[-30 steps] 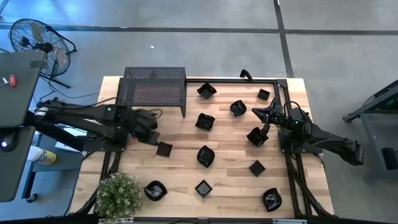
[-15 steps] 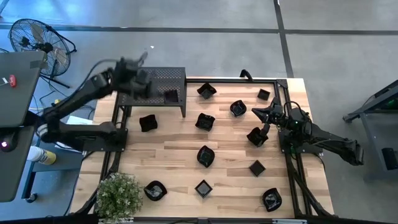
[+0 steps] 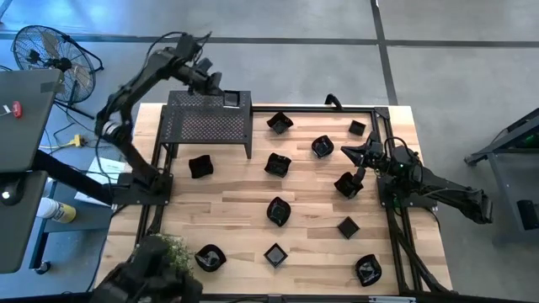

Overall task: Pick & Place Mini shaped plates
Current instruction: Put the square plate on the shelf

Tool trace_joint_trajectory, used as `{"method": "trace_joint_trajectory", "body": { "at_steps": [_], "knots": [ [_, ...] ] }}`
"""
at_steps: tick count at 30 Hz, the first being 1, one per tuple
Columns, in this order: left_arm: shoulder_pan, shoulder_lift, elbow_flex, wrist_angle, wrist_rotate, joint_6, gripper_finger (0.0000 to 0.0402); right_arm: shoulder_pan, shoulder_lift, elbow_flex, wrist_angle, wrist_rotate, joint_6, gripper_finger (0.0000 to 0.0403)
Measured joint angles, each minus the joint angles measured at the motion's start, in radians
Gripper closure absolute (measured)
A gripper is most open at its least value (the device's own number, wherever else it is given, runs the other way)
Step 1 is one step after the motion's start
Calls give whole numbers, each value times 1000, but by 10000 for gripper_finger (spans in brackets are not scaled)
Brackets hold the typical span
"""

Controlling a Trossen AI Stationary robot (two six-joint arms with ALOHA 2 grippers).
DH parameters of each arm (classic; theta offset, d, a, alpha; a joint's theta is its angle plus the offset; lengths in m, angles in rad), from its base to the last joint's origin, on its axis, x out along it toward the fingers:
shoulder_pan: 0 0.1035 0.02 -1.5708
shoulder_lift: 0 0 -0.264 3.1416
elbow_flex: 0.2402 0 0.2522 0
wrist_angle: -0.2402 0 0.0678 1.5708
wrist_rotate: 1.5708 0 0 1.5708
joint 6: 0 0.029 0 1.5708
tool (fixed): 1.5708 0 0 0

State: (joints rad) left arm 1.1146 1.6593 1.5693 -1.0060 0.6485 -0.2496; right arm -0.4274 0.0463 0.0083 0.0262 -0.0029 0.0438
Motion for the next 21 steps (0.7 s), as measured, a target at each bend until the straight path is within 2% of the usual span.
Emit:
{"method": "trace_joint_trajectory", "body": {
  "at_steps": [5,14,21],
  "knots": [
    [-2,88,78,-25,-19,66,401,0,0,0,0,0,0,391],
    [-2,107,80,-31,-88,91,400,0,0,0,0,0,0,391],
    [-2,107,80,-45,-104,118,361,0,0,0,0,0,0,391]
  ]
}}
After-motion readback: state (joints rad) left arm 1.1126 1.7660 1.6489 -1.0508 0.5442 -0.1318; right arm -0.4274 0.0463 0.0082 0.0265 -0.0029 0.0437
